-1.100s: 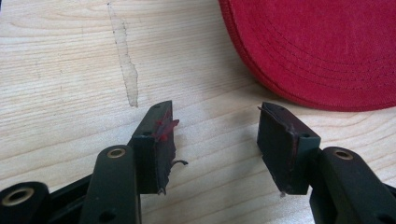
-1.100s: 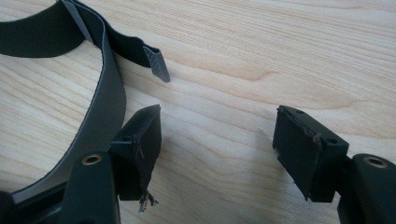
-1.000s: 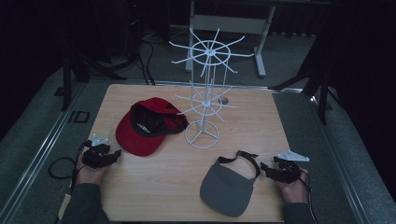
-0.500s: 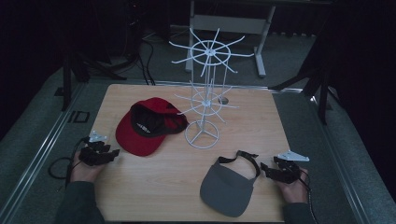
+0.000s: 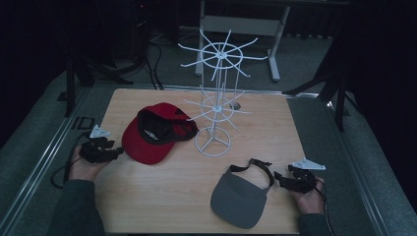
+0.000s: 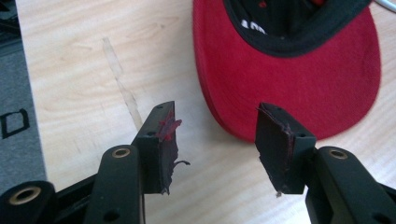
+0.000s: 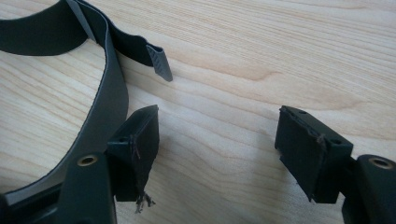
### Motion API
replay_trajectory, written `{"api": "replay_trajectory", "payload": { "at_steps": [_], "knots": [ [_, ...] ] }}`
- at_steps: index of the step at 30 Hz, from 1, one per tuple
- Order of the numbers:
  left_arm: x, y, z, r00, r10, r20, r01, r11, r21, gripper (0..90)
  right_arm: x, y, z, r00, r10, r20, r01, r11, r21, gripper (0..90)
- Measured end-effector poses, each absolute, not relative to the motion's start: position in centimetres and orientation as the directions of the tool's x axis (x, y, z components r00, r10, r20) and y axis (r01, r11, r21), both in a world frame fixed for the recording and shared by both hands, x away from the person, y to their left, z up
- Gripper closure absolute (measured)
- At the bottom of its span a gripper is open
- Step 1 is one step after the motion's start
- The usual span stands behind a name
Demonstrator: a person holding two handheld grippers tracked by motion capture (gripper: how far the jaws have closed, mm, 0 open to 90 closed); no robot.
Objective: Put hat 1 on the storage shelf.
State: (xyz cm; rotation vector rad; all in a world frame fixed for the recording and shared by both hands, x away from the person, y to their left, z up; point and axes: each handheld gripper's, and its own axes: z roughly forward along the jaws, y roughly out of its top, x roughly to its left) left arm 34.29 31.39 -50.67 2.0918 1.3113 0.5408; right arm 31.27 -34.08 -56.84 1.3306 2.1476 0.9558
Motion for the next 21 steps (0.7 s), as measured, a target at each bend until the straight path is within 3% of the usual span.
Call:
{"api": "replay_trajectory", "payload": {
  "at_steps": [13, 18, 21],
  "knots": [
    [37.6, 31.4, -50.4, 0.468, 0.883, -0.036, 0.68, -0.334, 0.653, 53.2, 31.3, -34.1, -56.8, -0.443, 0.896, -0.007, 0.595, 0.3, 0.746, 30.3],
    [37.7, 30.8, -50.6, 0.487, 0.873, -0.031, 0.695, -0.366, 0.619, 67.9, 31.3, -34.1, -56.8, -0.443, 0.896, -0.006, 0.595, 0.299, 0.746, 30.3],
    [37.1, 30.4, -50.7, 0.497, 0.867, -0.03, 0.695, -0.377, 0.612, 71.6, 31.3, -34.1, -56.8, -0.443, 0.896, -0.006, 0.595, 0.3, 0.746, 30.3]
  ]
}}
